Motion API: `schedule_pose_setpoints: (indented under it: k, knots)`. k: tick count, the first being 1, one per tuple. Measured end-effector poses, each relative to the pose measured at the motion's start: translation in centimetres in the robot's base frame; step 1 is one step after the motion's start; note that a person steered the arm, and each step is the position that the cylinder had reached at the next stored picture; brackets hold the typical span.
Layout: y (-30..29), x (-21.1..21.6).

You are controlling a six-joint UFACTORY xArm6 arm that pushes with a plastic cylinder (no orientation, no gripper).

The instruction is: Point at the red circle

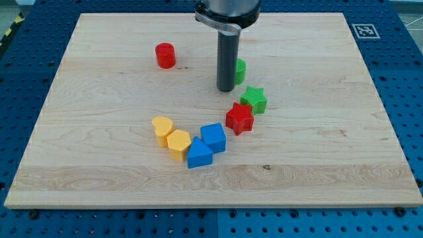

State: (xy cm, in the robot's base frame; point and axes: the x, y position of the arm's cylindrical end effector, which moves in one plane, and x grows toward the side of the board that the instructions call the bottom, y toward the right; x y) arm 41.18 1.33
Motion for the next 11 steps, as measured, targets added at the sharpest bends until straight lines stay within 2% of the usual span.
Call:
schedule_pose_setpoints:
  k: [1,3,4,5,6,8,9,10,11]
  knots:
    - [-3.0,-0.7]
    - [-6.1,-10.4]
    - [-9.5,-13.1]
    - [-13.2,-14.0]
    - [-14.9,-13.6]
    - [-12.3,-13.0]
    - [-10.0,-10.9]
    - [-9.5,-6.8]
    - [-9.5,-4.7]
